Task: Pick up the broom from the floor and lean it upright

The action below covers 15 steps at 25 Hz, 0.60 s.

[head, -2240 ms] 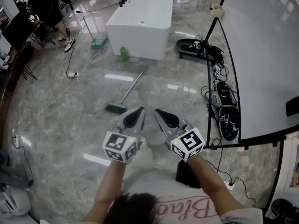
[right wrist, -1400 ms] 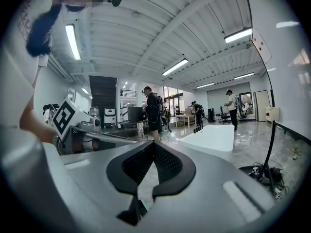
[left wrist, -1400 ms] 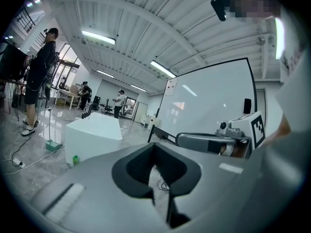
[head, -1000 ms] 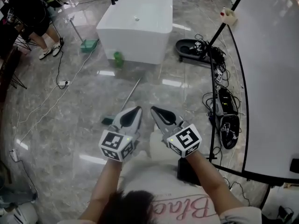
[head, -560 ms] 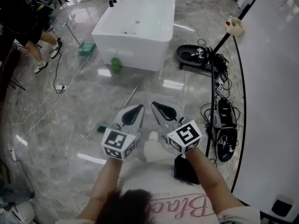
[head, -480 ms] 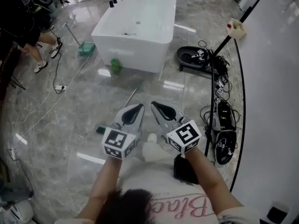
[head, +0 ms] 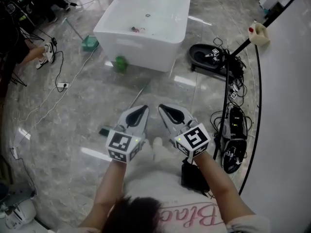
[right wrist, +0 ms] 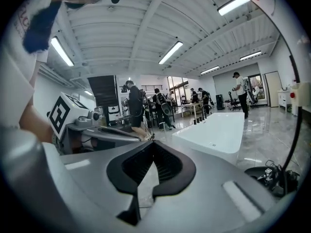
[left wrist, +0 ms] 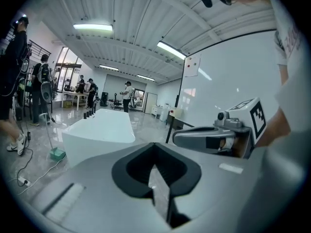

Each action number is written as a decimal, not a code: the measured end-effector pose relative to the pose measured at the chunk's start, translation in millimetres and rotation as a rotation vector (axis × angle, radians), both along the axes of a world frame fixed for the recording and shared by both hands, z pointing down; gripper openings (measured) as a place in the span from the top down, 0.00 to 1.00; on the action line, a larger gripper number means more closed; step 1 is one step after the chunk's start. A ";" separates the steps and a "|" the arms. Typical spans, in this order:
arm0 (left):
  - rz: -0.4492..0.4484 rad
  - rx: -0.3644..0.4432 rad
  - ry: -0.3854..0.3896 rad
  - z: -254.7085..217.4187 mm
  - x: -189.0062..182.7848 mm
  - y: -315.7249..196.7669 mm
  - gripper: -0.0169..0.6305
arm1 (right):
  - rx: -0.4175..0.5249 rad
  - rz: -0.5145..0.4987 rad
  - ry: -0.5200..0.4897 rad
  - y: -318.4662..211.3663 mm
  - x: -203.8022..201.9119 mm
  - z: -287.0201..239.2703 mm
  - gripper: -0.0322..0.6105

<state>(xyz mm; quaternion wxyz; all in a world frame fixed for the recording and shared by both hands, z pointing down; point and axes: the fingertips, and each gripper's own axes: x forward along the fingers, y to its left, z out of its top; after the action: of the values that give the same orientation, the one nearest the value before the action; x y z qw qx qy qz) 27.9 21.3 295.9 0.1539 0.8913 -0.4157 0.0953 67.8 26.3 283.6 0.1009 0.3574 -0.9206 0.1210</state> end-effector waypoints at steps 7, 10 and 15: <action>-0.007 -0.068 0.002 25.5 -9.4 -45.5 0.97 | -0.056 -0.017 0.051 -43.7 -1.2 28.1 0.95; 0.021 -0.075 -0.011 35.1 -8.2 -69.7 0.97 | -0.085 -0.002 0.046 -67.8 -2.8 45.3 0.95; 0.074 -0.093 -0.042 62.0 -14.1 -119.0 0.97 | -0.119 0.015 0.065 -112.3 -11.7 70.6 0.95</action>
<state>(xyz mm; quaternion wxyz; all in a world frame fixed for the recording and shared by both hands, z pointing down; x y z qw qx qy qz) 13.8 -97.7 357.9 0.1827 0.8958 -0.3808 0.1385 56.1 -86.0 354.2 0.1508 0.3617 -0.9052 0.1645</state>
